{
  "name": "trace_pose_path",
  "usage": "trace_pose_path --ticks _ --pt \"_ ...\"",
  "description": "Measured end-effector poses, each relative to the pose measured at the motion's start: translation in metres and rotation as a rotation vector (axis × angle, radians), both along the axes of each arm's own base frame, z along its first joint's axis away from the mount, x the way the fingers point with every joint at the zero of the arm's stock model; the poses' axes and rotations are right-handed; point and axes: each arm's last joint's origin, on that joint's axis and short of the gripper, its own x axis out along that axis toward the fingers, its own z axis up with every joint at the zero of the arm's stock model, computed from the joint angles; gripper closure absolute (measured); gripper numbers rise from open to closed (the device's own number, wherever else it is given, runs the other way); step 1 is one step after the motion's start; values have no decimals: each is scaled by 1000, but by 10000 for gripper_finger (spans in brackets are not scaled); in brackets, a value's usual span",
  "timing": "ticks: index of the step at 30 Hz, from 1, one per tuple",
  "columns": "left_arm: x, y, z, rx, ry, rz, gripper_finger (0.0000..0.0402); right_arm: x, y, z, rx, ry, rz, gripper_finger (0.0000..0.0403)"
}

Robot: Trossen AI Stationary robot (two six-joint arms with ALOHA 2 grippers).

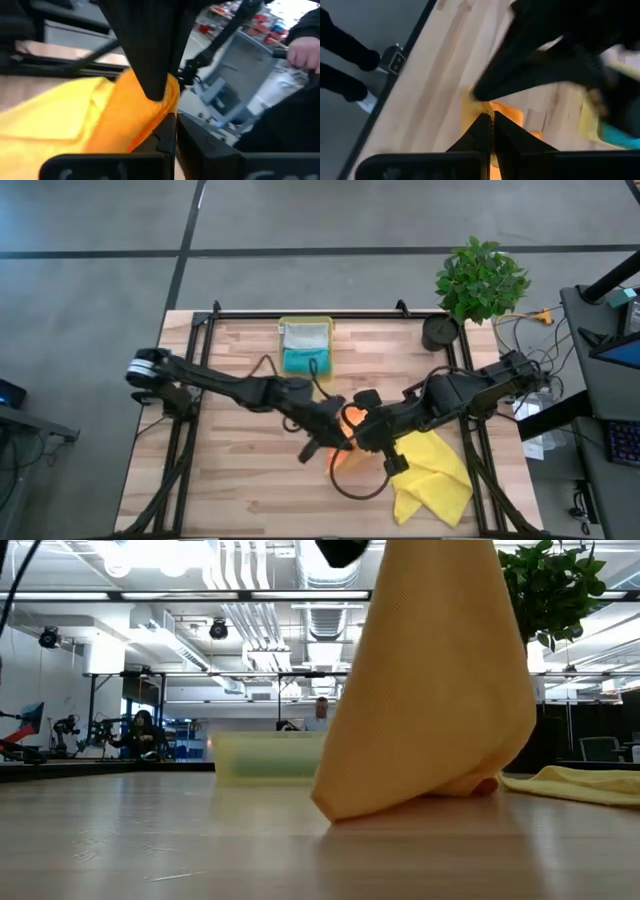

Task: Fold microfiber towels
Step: Fold the orange microfiber cloth

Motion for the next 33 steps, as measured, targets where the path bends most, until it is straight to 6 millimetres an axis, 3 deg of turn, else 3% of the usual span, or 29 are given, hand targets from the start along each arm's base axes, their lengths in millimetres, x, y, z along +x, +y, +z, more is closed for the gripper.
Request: trace_pose_path --ticks 8,17,23,33 --pt "21 -6 -13 -35 -93 -121 397 -7 6 6 77 5 -79 394" --pt "19 -6 -15 -30 -98 -103 300 -23 33 6 142 48 -101 394" --pt "22 -6 -18 -30 -98 -100 236 -27 39 5 145 38 -165 394" --pt "31 -11 -24 -72 -159 -141 212 -25 41 3 157 41 -210 394"
